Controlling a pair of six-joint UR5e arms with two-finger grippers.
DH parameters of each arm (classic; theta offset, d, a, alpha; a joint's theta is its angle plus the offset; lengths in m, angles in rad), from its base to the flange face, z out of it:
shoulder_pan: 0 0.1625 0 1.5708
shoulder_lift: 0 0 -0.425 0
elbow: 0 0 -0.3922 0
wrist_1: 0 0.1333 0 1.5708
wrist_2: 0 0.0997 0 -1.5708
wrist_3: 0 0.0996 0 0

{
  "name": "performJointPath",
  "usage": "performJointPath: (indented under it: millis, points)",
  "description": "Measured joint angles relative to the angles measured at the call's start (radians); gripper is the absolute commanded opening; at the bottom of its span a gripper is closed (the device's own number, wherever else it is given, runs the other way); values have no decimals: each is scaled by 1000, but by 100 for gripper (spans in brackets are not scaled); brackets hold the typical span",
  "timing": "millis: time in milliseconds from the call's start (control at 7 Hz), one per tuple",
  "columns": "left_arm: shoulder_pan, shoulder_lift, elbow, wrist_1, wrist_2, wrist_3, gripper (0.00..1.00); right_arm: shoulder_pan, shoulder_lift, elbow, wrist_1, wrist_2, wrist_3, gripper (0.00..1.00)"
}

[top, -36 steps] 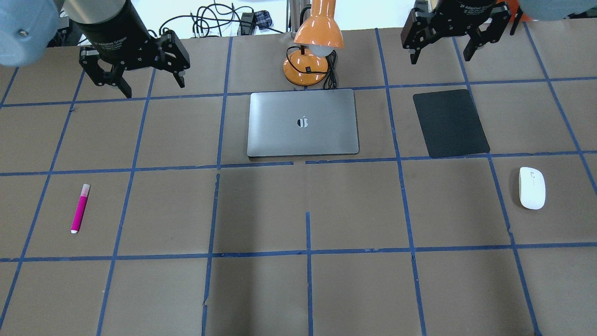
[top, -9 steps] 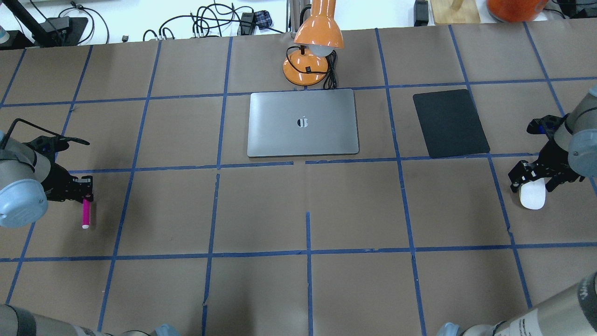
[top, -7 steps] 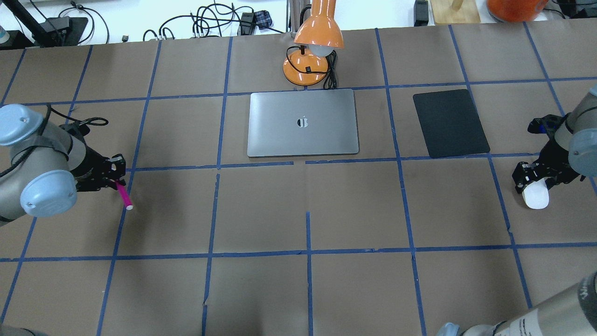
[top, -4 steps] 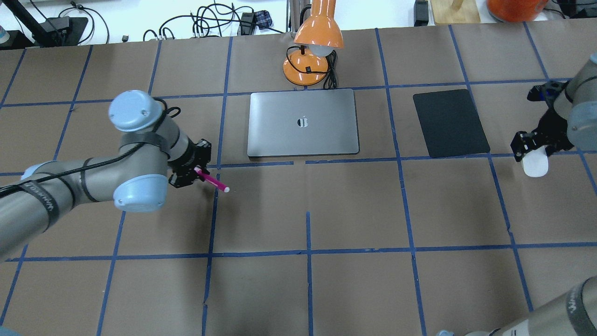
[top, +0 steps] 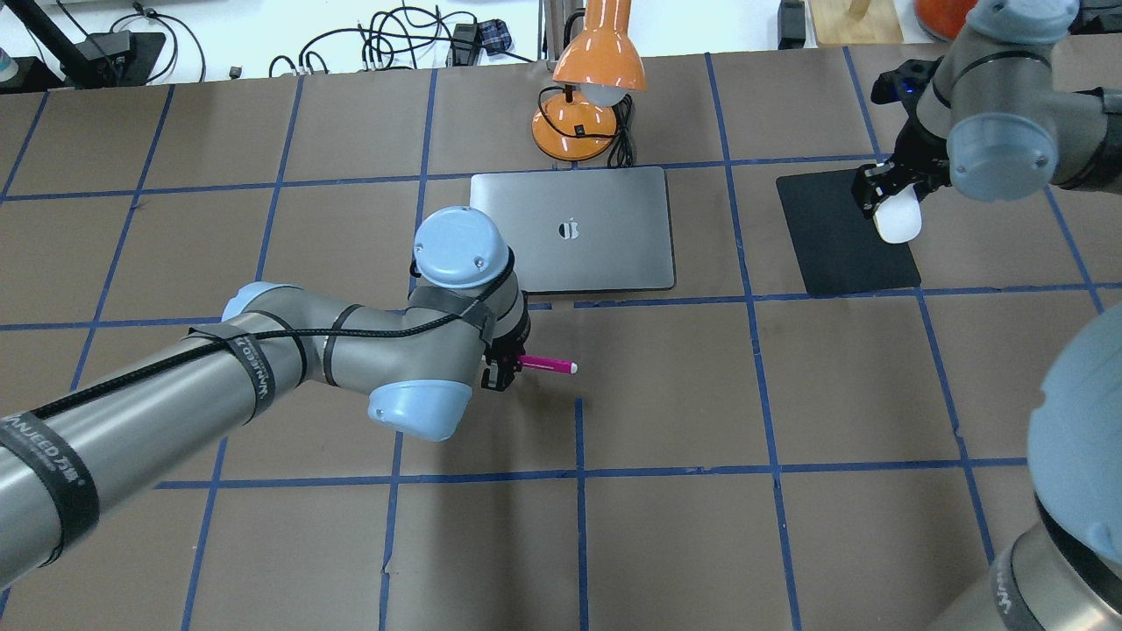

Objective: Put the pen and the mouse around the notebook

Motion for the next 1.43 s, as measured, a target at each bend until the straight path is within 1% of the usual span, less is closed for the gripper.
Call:
performJointPath:
  millis: [143, 286, 429, 571, 714, 857, 1000, 1143, 1286, 1429]
  points:
    - [-43, -22, 40, -51, -2, -30, 0, 10, 27, -23, -1, 4, 5, 0]
    - [-72, -35, 68, -102, -3, -41, 0, 15, 53, -34, -8, 5, 11, 3]
    - [-86, -48, 90, -127, -4, -45, 0, 17, 79, -36, -12, 7, 14, 14]
    - [-91, -63, 111, -140, -3, -48, 73, 17, 97, -38, -14, 8, 15, 36]
    - [-92, -80, 124, -153, 1, -45, 100, 18, 111, -37, -15, 7, 17, 73]
    - [-92, -96, 133, -164, 1, -39, 100, 18, 118, -37, -17, 8, 28, 99]
    - [-93, -106, 146, -169, 1, -30, 100, 18, 122, -39, -19, 8, 59, 100]
    - [-92, -102, 165, -175, 6, 19, 100, 18, 126, -42, -20, 6, 96, 100]
    - [-82, -76, 193, -208, 16, 146, 100, 24, 125, -59, -16, 2, 113, 100]
    - [-60, -27, 239, -289, 28, 345, 100, 39, 122, -97, 2, -12, 119, 100]
